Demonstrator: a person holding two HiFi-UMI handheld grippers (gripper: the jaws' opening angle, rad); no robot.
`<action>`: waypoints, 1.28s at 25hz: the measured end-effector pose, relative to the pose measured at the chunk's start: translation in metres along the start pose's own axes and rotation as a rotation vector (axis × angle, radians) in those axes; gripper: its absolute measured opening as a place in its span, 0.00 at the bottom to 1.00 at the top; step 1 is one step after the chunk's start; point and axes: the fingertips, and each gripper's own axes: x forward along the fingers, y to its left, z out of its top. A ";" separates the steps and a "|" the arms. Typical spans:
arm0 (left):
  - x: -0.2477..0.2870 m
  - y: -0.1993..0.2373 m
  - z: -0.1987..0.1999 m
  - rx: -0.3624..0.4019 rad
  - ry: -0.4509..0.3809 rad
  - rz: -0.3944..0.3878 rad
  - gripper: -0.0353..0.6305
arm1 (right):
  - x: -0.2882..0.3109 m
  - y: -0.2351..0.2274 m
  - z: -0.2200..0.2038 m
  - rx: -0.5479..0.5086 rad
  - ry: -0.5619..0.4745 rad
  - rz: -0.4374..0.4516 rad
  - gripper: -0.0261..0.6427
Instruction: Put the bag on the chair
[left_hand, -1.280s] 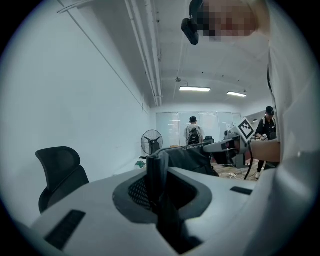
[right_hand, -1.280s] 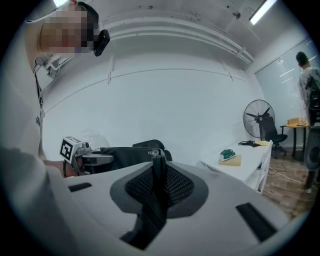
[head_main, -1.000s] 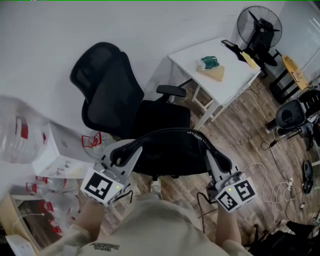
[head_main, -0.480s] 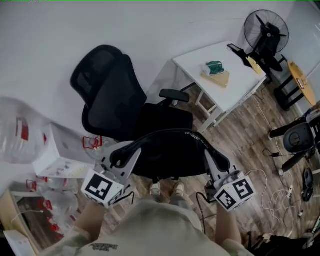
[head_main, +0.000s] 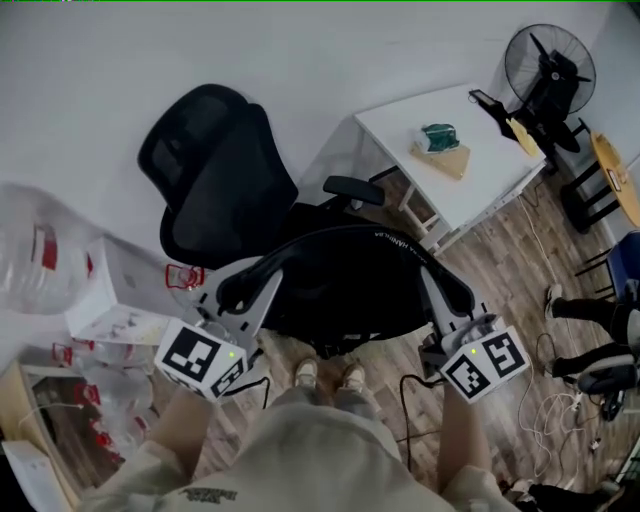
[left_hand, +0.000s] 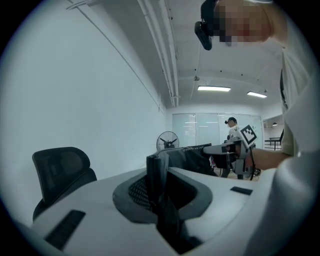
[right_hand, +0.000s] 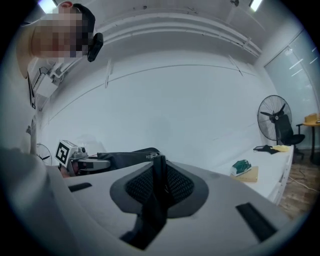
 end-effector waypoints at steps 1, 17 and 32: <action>0.005 0.003 0.006 0.005 -0.011 0.004 0.15 | 0.005 -0.005 0.008 -0.013 -0.007 0.006 0.14; 0.105 0.071 0.030 0.152 -0.039 0.068 0.15 | 0.095 -0.085 0.026 -0.041 -0.059 0.010 0.14; 0.193 0.129 -0.151 0.122 0.153 0.080 0.15 | 0.182 -0.162 -0.160 0.047 0.115 -0.009 0.14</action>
